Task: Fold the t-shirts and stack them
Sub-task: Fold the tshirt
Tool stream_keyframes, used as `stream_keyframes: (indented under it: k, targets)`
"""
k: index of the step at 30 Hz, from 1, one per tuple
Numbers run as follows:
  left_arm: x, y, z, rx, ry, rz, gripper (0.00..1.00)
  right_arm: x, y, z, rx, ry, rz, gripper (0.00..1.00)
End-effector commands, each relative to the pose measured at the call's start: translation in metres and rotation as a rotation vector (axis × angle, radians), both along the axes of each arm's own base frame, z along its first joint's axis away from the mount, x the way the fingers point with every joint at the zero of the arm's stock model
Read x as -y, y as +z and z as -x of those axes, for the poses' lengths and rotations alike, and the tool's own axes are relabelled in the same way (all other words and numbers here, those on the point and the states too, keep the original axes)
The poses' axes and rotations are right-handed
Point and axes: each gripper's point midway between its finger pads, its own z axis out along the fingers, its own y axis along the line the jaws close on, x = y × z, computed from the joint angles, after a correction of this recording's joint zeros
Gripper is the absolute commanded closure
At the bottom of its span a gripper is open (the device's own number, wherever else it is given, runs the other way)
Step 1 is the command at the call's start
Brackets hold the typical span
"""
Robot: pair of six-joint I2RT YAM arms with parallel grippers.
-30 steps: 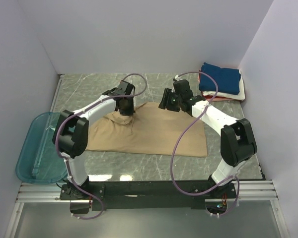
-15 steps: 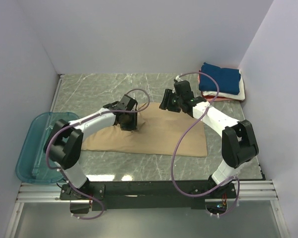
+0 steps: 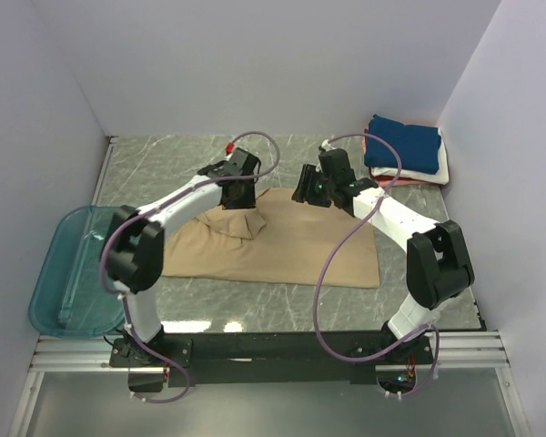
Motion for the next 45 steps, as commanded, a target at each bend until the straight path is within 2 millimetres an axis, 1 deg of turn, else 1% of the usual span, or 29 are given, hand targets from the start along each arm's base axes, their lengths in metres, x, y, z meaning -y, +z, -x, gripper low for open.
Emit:
stream_keyframes:
  k: [1,4,5,8,13,18,22,27,31,34,38,39,40,43,44,45]
  targets:
    - [-0.008,-0.032,-0.006,-0.072,-0.034,-0.135,0.50,0.000,0.022,0.001,0.069,0.007,-0.017,0.42]
    - [-0.006,-0.043,-0.014,-0.084,-0.043,-0.161,0.47,0.001,0.019,0.003,0.064,0.008,-0.012,0.42]
    - [-0.006,-0.046,-0.015,-0.084,-0.041,-0.168,0.46,0.002,0.019,0.004,0.067,0.008,-0.008,0.42]
    - [-0.006,-0.051,-0.019,-0.081,-0.043,-0.184,0.45,0.004,0.017,0.005,0.065,0.007,-0.004,0.42]
    - [-0.008,-0.055,-0.021,-0.080,-0.042,-0.199,0.46,0.004,0.015,0.007,0.063,0.007,-0.004,0.42]
    - [-0.012,-0.055,-0.021,-0.074,-0.038,-0.216,0.49,0.002,0.015,0.007,0.062,0.010,-0.011,0.42]
    - [-0.014,-0.061,-0.024,-0.073,-0.037,-0.242,0.49,0.000,0.014,0.007,0.058,0.013,-0.021,0.42]
    - [-0.011,-0.063,-0.028,-0.070,-0.039,-0.239,0.50,0.003,0.013,0.009,0.057,0.010,-0.011,0.42]
    - [-0.009,-0.066,-0.028,-0.076,-0.046,-0.227,0.51,0.004,0.013,0.009,0.059,0.006,-0.007,0.42]
    - [-0.007,-0.070,-0.026,-0.088,-0.049,-0.219,0.55,0.005,0.012,0.010,0.056,0.007,-0.005,0.42]
    - [-0.007,-0.067,-0.021,-0.089,-0.047,-0.199,0.66,0.005,0.012,0.010,0.058,0.007,-0.005,0.43]
    - [-0.008,-0.064,-0.018,-0.085,-0.045,-0.192,0.68,0.004,0.012,0.010,0.057,0.008,-0.006,0.42]
    - [-0.008,-0.061,-0.018,-0.080,-0.048,-0.186,0.73,0.005,0.012,0.010,0.059,0.006,-0.007,0.43]
    - [-0.009,-0.054,-0.014,-0.072,-0.046,-0.173,0.81,0.005,0.013,0.010,0.060,0.007,-0.008,0.42]
    - [-0.009,-0.051,-0.013,-0.068,-0.046,-0.167,0.86,0.005,0.014,0.010,0.062,0.007,-0.010,0.43]
    - [-0.009,-0.048,-0.011,-0.063,-0.049,-0.158,0.88,0.004,0.014,0.010,0.061,0.009,-0.012,0.42]
